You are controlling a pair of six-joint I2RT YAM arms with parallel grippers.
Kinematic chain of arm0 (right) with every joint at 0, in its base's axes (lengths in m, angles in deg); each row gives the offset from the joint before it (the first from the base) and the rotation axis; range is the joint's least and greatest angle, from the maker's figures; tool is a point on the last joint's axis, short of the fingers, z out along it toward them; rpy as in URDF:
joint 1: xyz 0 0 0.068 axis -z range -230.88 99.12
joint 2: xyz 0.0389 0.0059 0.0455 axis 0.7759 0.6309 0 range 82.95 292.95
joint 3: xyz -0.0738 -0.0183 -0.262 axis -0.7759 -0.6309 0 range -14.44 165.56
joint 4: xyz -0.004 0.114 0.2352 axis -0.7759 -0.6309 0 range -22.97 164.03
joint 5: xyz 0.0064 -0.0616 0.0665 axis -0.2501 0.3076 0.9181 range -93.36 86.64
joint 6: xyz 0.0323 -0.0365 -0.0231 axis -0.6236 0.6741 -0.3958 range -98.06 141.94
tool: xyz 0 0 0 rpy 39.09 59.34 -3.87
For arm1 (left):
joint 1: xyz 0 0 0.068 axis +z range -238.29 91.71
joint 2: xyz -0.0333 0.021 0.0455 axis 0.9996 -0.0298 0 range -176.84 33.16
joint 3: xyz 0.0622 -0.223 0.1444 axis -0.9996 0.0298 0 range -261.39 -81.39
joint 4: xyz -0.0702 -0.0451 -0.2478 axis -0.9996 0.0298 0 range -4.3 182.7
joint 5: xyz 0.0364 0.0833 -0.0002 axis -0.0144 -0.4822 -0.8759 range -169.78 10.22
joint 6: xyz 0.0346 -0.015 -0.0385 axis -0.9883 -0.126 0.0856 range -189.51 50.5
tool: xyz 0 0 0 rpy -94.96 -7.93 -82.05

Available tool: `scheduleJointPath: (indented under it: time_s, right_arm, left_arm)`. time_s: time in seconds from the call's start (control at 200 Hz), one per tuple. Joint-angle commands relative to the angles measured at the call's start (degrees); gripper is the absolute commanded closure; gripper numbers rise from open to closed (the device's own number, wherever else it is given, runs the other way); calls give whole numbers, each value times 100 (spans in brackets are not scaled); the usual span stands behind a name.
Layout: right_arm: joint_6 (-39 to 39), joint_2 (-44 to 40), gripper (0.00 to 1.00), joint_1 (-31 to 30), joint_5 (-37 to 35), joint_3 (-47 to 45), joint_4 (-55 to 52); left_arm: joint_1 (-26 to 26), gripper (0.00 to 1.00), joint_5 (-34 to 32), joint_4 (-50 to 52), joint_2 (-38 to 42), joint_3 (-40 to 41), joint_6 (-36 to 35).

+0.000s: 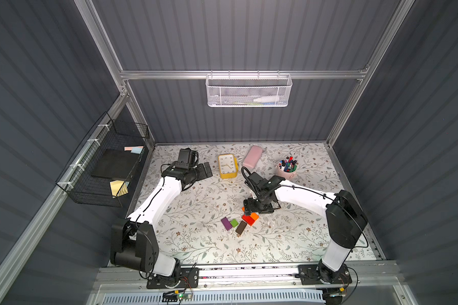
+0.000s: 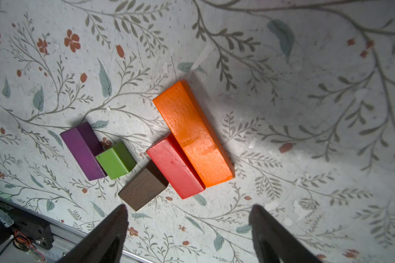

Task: Assemble the number 6 with building blocks
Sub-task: Pick up the building block from the center of the board.

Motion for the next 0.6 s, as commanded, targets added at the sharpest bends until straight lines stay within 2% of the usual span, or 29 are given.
scheduleJointPath:
  time_s: [0.0, 0.065, 0.265, 0.47, 0.595]
  right_arm:
    - [-798, 24, 15, -39, 107, 234, -290]
    - [-1286, -75, 15, -59, 380, 246, -115]
    - [-2591, -208, 15, -112, 210, 102, -167]
    - [-3293, -28, 15, -333, 259, -9, 225]
    - [-3652, 250, 15, -448, 276, 33, 257]
  left_arm:
    - [-15, 1, -137, 155, 74, -60, 17]
    - [-15, 1, -153, 305, 75, -116, 28]
    - [-17, 1, -235, 581, 170, -208, 193]
    - [-15, 1, -463, 681, 341, -176, 17]
    - [-15, 1, -635, 647, 456, -53, 165]
